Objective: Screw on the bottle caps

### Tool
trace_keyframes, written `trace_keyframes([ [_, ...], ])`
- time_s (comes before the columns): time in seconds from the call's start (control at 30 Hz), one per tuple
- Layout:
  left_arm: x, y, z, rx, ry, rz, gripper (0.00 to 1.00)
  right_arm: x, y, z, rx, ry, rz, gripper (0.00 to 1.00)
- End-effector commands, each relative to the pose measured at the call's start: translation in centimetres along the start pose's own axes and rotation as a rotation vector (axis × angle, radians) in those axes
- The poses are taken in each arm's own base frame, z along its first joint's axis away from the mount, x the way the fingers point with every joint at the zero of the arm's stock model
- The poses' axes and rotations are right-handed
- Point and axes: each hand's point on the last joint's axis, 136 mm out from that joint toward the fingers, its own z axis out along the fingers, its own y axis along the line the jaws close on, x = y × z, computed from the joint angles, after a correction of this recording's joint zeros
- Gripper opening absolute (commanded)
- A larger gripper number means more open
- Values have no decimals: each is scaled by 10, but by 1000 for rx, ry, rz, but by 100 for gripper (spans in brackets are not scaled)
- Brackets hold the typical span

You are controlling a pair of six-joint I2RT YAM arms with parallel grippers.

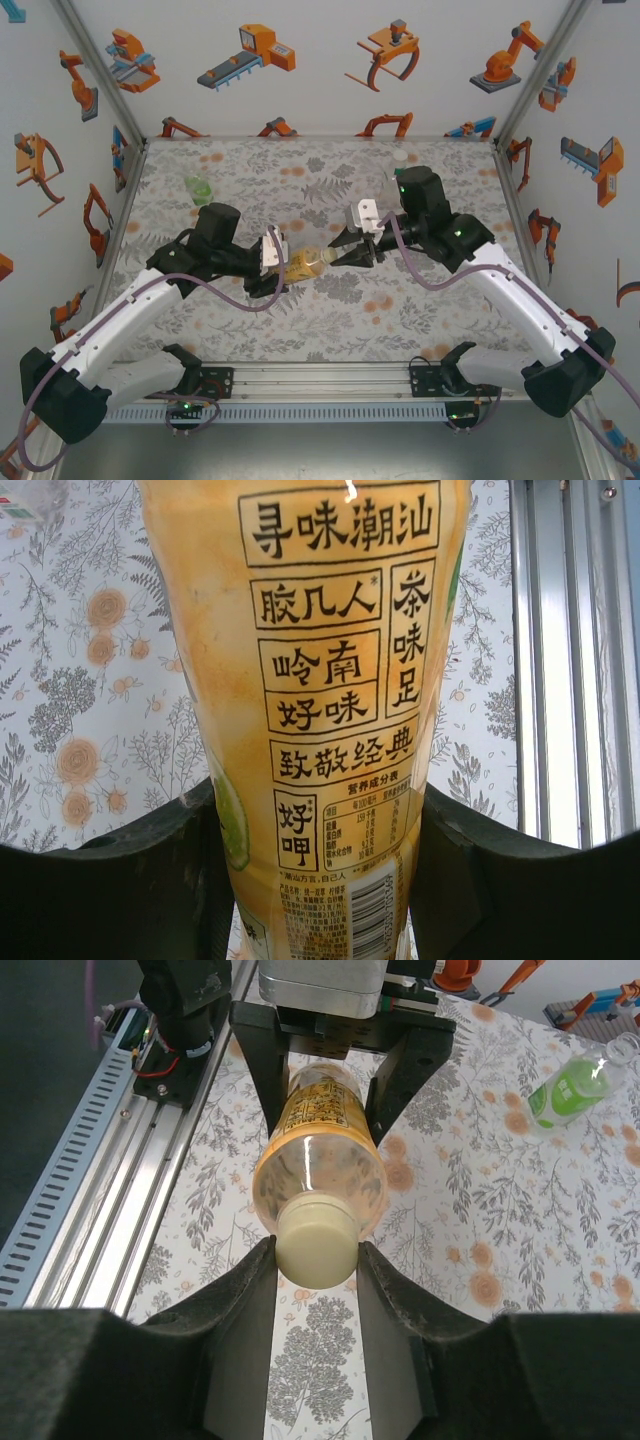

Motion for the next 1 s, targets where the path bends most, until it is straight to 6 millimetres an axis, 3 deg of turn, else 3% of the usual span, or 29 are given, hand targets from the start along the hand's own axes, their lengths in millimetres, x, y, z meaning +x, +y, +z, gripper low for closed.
trace_keyframes([
  [0.0, -10, 4, -3, -12, -14, 11, 0, -7, 8, 1, -23, -26, 5, 32],
  [0.13, -9, 5, -4, -23, -9, 14, 0, -9, 2, 4, -11, -54, 153, 24],
  [0.3, -7, 7, -5, -42, -2, 18, 0, -3, -19, 10, 66, -127, 487, 2],
  [0.43, -7, 10, -5, -56, 4, 15, 0, 15, -38, 13, 168, -164, 797, 0],
  [0.63, -3, 19, -4, -100, 30, 3, 0, 60, -58, 11, 357, -178, 1317, 0],
  [0.83, 1, 28, -4, -150, 48, -8, 0, 88, -46, 19, 348, -166, 1714, 2],
  [0.97, 2, 30, -3, -154, 50, -9, 0, 100, -31, 21, 344, -80, 1868, 9],
])
